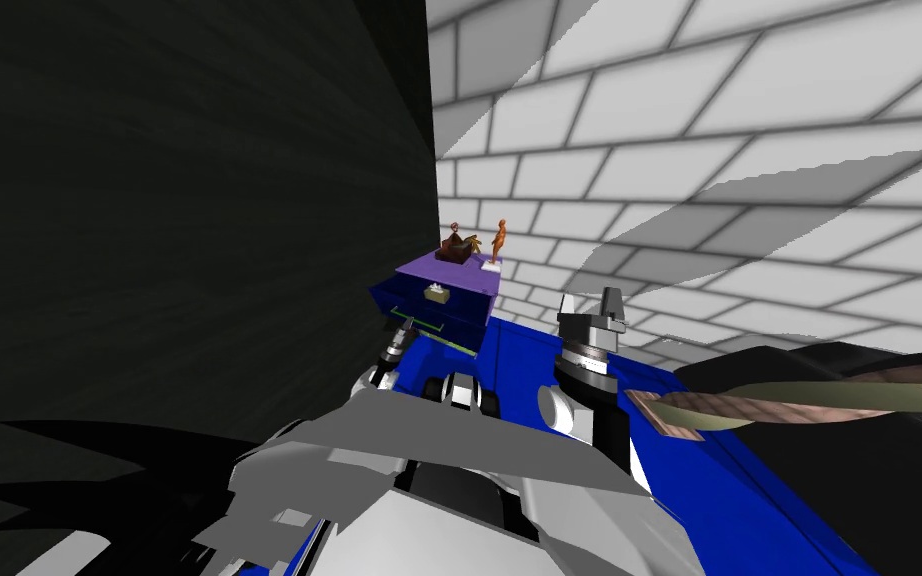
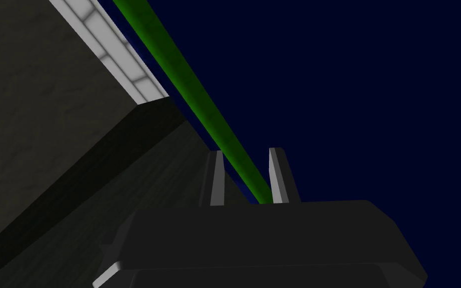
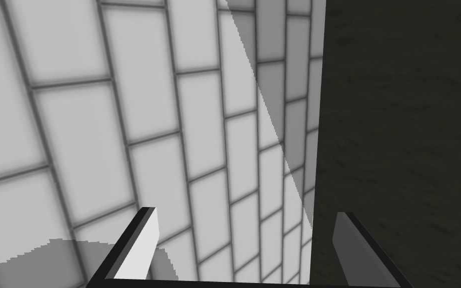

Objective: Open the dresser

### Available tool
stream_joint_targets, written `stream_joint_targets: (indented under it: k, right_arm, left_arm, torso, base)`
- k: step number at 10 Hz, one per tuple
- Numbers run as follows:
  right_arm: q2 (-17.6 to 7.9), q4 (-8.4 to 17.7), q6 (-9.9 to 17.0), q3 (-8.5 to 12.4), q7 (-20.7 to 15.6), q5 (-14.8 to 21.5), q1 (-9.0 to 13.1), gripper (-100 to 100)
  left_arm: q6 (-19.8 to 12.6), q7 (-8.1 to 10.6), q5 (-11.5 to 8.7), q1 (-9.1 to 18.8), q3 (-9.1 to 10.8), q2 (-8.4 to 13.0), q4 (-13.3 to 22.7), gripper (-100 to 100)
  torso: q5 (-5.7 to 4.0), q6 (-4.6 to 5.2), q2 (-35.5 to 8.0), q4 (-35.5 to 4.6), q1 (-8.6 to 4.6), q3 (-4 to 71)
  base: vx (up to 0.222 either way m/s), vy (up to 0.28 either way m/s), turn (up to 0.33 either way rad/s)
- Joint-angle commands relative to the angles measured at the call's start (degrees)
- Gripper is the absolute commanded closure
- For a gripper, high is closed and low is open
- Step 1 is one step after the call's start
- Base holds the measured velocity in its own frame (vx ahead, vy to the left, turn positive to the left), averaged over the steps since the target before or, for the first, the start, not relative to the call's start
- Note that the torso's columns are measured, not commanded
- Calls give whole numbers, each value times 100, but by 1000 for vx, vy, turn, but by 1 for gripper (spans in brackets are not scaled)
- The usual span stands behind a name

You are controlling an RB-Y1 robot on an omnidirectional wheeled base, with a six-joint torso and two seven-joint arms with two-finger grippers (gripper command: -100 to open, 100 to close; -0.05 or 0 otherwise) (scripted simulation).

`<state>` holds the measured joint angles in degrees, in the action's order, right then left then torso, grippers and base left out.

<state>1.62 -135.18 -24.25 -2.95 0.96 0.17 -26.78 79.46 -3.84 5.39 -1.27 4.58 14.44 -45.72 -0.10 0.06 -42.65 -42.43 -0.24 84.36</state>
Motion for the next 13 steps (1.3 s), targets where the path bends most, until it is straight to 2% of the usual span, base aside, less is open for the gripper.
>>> stream_joint_targets:
  k: [1, 2, 5, 10, 11, 12, 13]
  right_arm:
    - [0, 0, 0, 0, 0, 0, 0, 0]
    - [0, 0, 0, 0, 0, 0, 0, 0]
    - [0, -1, -1, 0, 0, 0, -3, 0]
    - [0, 0, 0, 0, 0, 0, -2, 0]
    - [0, -1, 0, 0, 0, 0, -2, 0]
    - [0, -1, 0, 0, 0, 0, -2, 0]
    - [0, -1, 0, 0, 0, 0, -2, 0]
  left_arm:
    - [-200, 130, -29, 135, 16, 124, -72, -100]
    - [-200, 130, -29, 135, 16, 124, -72, -100]
    - [-540, 279, -79, 366, 55, 280, -176, -100]
    - [-1107, 528, -162, 751, 120, 538, -350, -100]
    - [-1107, 528, -162, 751, 120, 538, -350, -100]
    - [-1234, 522, -130, 623, 64, 474, -405, -100]
    - [-1245, 533, -130, 620, 62, 476, -363, 0]
  torso:
    - [-4, 1, 8, -4, -2, 4]
    - [-3, 0, 36, 6, -6, 20]
    - [6, -13, 62, 16, 32, 39]
    - [-29, -22, -16, -41, 4, -7]
    - [-41, -19, -27, -55, -9, -12]
    - [-44, -26, -25, -58, -8, -12]
    - [-29, -17, -16, -39, -5, -8]
  base:
    - [-139, -8, 10]
    - [-68, -32, -1]
    - [-37, -35, -9]
    - [-77, -30, -2]
    - [-49, -22, -11]
    - [-10, -6, -4]
    - [0, 0, 0]
